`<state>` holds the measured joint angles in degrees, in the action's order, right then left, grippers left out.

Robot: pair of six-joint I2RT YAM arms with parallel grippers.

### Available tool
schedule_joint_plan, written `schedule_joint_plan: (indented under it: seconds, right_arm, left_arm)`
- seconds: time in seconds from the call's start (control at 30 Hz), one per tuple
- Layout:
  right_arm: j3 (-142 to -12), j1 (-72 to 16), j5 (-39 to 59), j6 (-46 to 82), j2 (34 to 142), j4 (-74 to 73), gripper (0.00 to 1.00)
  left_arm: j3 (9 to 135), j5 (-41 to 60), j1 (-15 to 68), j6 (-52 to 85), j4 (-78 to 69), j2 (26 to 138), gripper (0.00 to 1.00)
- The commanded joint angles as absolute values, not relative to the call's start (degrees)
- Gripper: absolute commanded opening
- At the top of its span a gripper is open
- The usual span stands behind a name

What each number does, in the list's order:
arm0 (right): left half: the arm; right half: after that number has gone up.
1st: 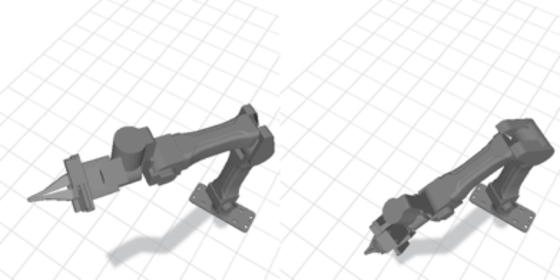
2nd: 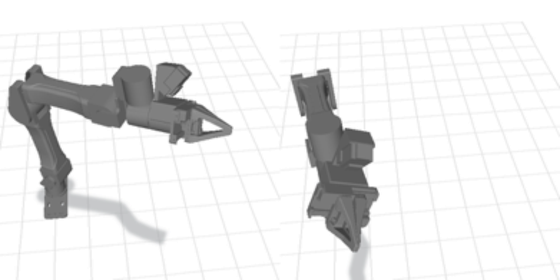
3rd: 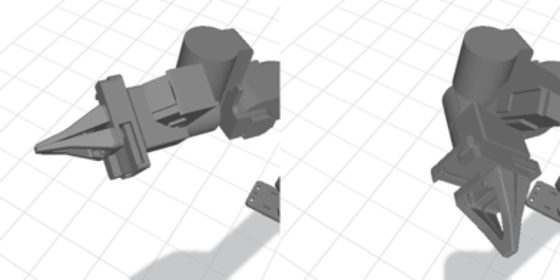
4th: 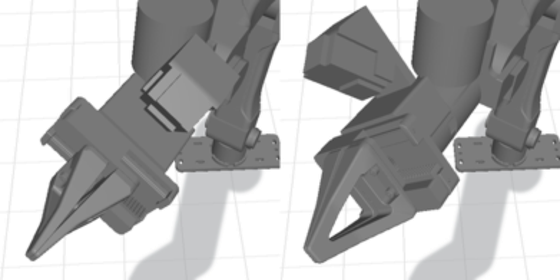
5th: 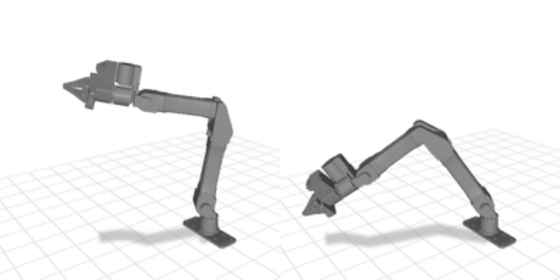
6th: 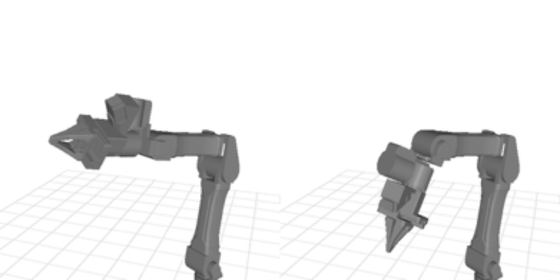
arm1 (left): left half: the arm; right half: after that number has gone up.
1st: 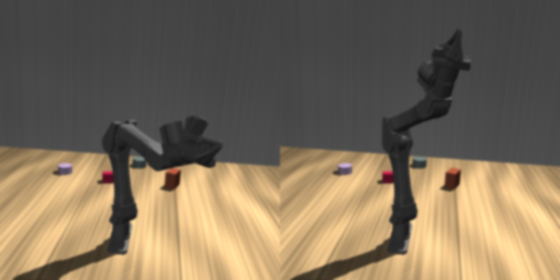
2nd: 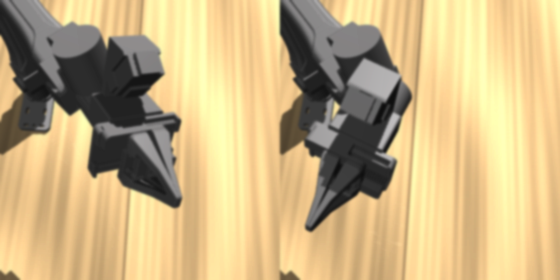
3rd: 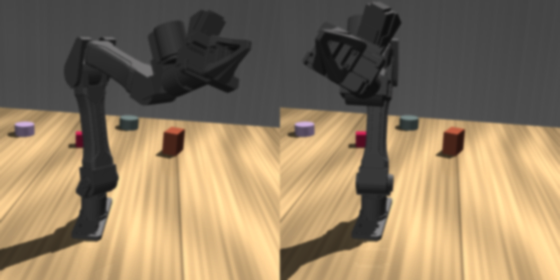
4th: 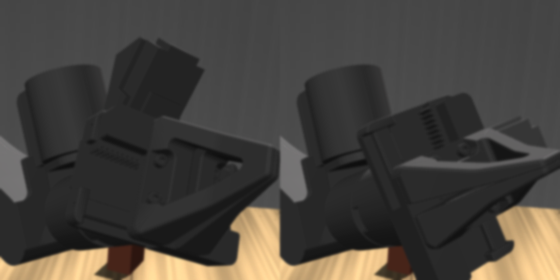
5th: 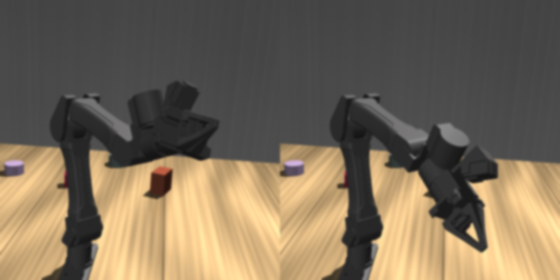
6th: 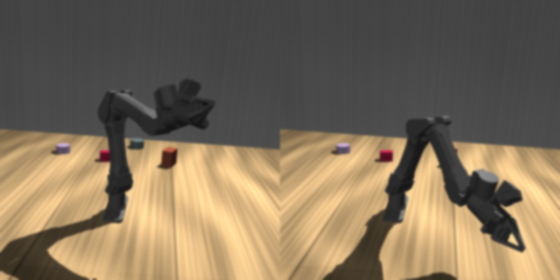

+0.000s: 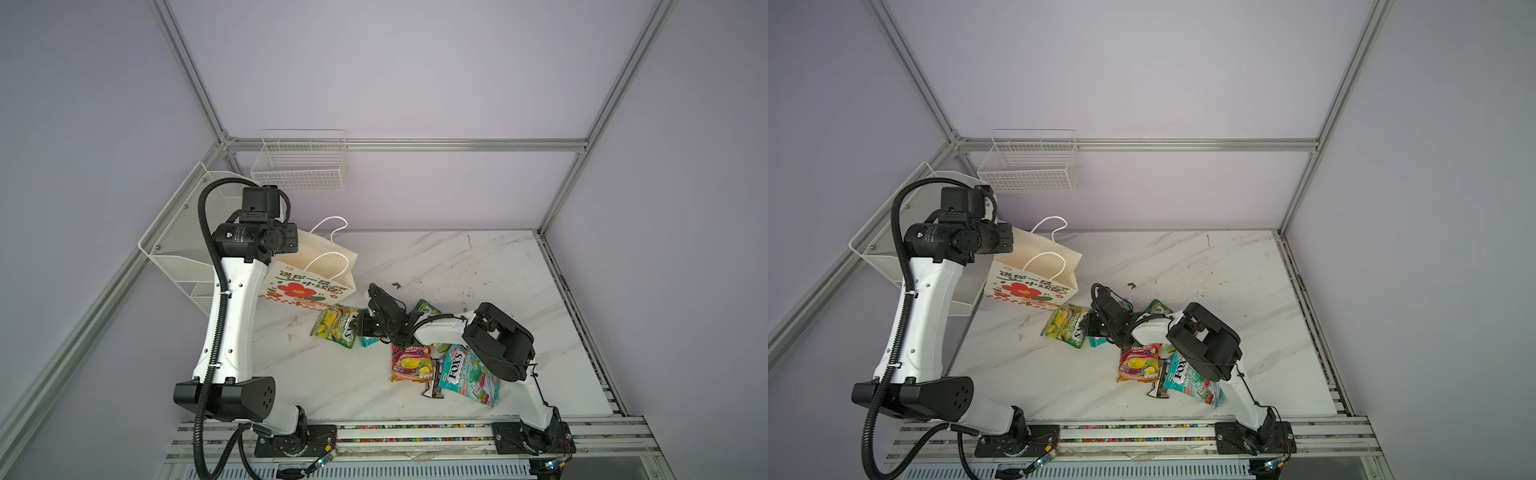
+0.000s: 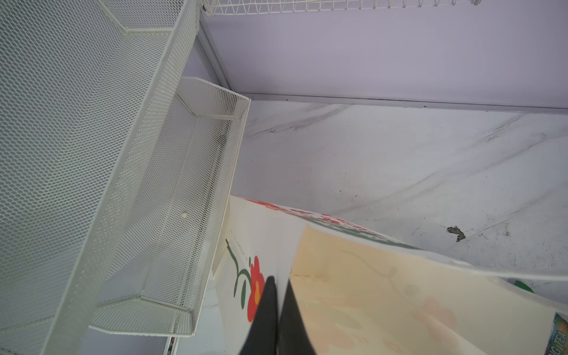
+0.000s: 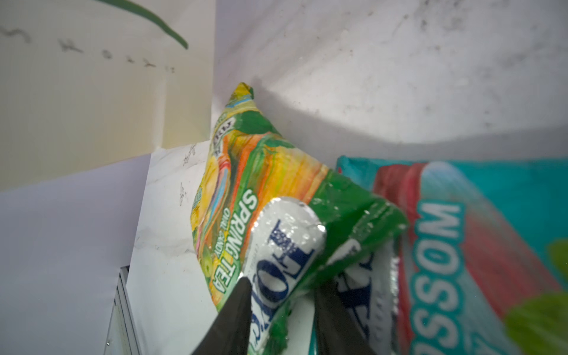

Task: Place the snacks into the paper bag
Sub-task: 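Grasp the green Spring Tea candy bag with the right gripper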

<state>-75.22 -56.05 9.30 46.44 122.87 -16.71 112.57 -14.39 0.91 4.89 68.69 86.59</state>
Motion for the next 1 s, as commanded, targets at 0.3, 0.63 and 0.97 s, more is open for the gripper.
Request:
schedule_joint_plan:
  seconds: [0.3, 0.63, 0.97]
  right_arm:
    - [-71.26, -52.29, -1.38, 48.75, 120.11, -11.96, 0.00]
    - [-65.02, -46.98, -6.31, 46.15, 111.63, -8.35, 0.00]
    - [-62.90, -46.30, -8.29, 41.12, 100.49, -4.32, 0.00]
  left_arm:
    - [110.65, -15.41, 2.81, 3.67, 67.28, 84.09, 0.00]
    - [111.43, -17.87, 6.57, 3.88, 68.46, 84.77, 0.00]
    - [111.88, -20.19, 11.99, 4.88, 70.08, 84.58, 0.00]
